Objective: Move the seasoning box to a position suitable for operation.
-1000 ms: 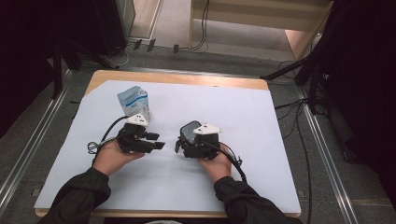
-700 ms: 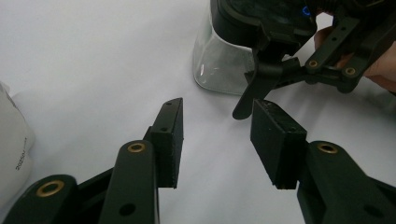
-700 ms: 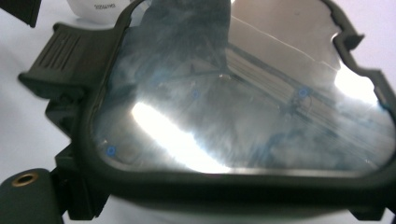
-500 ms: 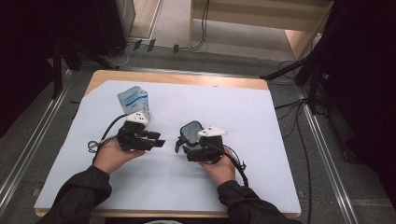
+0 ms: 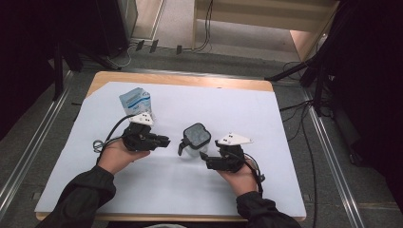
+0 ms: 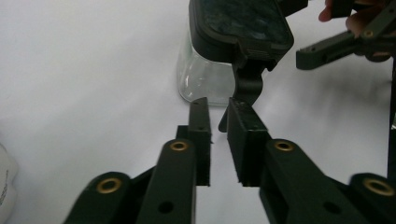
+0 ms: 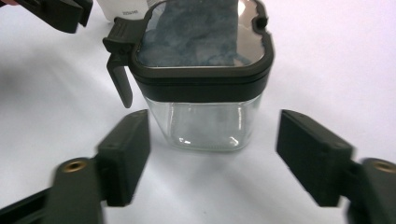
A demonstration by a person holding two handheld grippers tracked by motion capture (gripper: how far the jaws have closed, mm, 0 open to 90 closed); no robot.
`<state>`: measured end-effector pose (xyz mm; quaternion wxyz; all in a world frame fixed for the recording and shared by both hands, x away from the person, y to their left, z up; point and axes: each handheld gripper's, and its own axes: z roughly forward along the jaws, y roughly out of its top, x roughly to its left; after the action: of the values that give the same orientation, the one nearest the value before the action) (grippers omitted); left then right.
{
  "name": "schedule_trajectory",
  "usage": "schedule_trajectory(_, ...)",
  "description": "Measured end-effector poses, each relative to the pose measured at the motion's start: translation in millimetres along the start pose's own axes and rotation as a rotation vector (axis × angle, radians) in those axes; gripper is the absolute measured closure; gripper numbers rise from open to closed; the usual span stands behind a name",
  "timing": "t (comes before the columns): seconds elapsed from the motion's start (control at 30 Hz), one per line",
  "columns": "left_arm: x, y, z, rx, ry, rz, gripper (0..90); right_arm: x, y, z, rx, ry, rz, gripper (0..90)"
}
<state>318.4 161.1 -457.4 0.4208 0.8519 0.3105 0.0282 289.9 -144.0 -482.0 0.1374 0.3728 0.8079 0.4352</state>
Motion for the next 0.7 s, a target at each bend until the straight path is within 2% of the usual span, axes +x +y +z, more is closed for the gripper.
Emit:
schedule_trajectory(0.03,0.0,0.0,0.0,0.0,0.0,0.0,87.2,0.0,0.0,0.0,0.0,0.0,0.0,34.9)
schedule_trajectory(0.07,0.3,1.4,0.7,0.005,-0.006,0.002,90.0,-1.7,1.0,-4.9,-0.014,0.008,-0.006,46.2)
schedule_trajectory(0.13,1.0,4.3,2.5,0.012,-0.02,0.004,90.0,-5.0,1.9,-8.4,-0.024,0.031,-0.003,57.9)
schedule_trajectory(0.2,0.2,6.9,9.5,0.013,-0.04,0.0,90.0,-8.9,2.4,-9.8,-0.019,0.059,0.009,67.8)
schedule_trajectory(0.23,0.2,6.9,9.5,0.013,-0.04,0.0,90.0,-8.9,2.4,-9.8,-0.019,0.059,0.009,67.8)
schedule_trajectory(0.27,0.5,7.3,11.8,0.018,-0.046,0.001,90.0,-11.5,2.5,-9.1,-0.018,0.061,0.008,75.8)
schedule_trajectory(0.33,1.8,7.4,16.8,0.027,-0.032,0.005,90.0,-13.4,3.9,-8.1,-0.018,0.057,0.008,82.9)
schedule_trajectory(0.4,4.1,7.2,21.0,0.023,-0.031,-0.006,90.0,-14.0,5.1,-7.4,-0.02,0.056,0.007,85.4)
schedule_trajectory(0.43,5.1,7.3,23.3,0.041,-0.029,0.004,90.0,-15.2,7.5,-5.3,-0.018,0.046,0.001,90.0)
schedule_trajectory(0.6,5.1,8.5,29.7,0.044,-0.032,0.01,90.0,-20.7,8.6,-2.8,-0.015,0.06,0.024,90.0)
schedule_trajectory(0.63,3.4,8.9,31.8,0.032,-0.029,0.001,90.0,-21.9,8.5,-2.9,-0.012,0.055,0.026,90.0)
schedule_trajectory(0.7,1.0,9.9,34.3,0.036,-0.034,0.015,90.0,-22.1,8.7,-3.2,-0.012,0.057,0.031,90.0)
